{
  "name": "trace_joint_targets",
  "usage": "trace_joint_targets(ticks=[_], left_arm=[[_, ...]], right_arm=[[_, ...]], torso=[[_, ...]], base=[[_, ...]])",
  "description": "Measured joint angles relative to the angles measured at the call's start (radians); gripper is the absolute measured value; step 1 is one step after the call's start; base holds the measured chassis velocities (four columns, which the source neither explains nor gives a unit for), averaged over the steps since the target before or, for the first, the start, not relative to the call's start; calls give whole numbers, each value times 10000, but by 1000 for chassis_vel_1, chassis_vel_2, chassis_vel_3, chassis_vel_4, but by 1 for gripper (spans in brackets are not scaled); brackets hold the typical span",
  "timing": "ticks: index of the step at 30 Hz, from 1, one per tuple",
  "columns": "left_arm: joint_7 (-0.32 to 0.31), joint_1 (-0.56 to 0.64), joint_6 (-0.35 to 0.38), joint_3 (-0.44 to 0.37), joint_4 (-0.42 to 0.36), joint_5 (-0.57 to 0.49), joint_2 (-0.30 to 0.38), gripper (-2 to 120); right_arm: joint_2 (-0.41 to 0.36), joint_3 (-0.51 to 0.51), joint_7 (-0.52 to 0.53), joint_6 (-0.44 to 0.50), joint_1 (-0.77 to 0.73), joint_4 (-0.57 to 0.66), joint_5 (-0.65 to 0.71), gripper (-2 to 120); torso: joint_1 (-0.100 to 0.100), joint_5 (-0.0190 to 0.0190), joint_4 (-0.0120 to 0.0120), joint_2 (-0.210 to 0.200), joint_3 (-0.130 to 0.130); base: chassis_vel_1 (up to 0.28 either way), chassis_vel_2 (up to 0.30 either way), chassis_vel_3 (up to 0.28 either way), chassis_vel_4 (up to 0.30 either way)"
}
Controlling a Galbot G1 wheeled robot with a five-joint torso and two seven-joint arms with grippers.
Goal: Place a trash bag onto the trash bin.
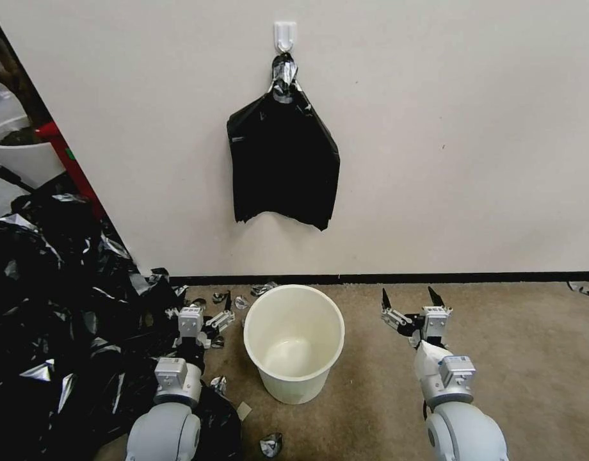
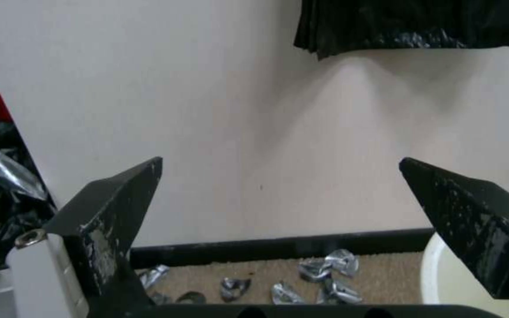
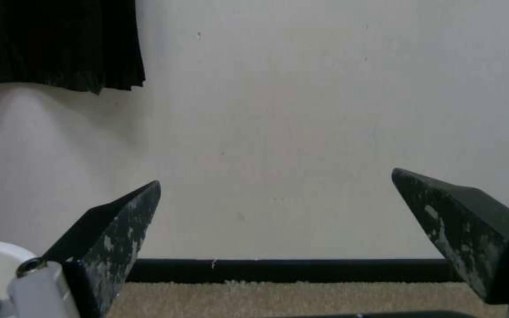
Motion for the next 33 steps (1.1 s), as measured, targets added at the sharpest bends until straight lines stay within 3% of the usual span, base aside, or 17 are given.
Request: trace_joint_targets(ticks=[21, 27, 33], left_arm=[[-6, -3, -1, 9, 0, -77, 1, 100], [-681, -101, -182, 575, -84, -1963, -4, 100], [-589, -43, -477, 553, -118, -1665, -78, 100]], right_arm=[[-101, -79, 219, -29, 17, 45, 107, 100], [-1084, -823, 2255, -383, 256, 571, 1219, 100], [-1486, -1137, 2707, 186, 297, 594, 1212, 100]], torso=[[0, 1, 0, 1, 0], [-1, -1, -1, 1, 0], [-1, -2, 1, 2, 0]], base=[[0, 0, 0, 0], [0, 0, 0, 0], [0, 0, 0, 0]])
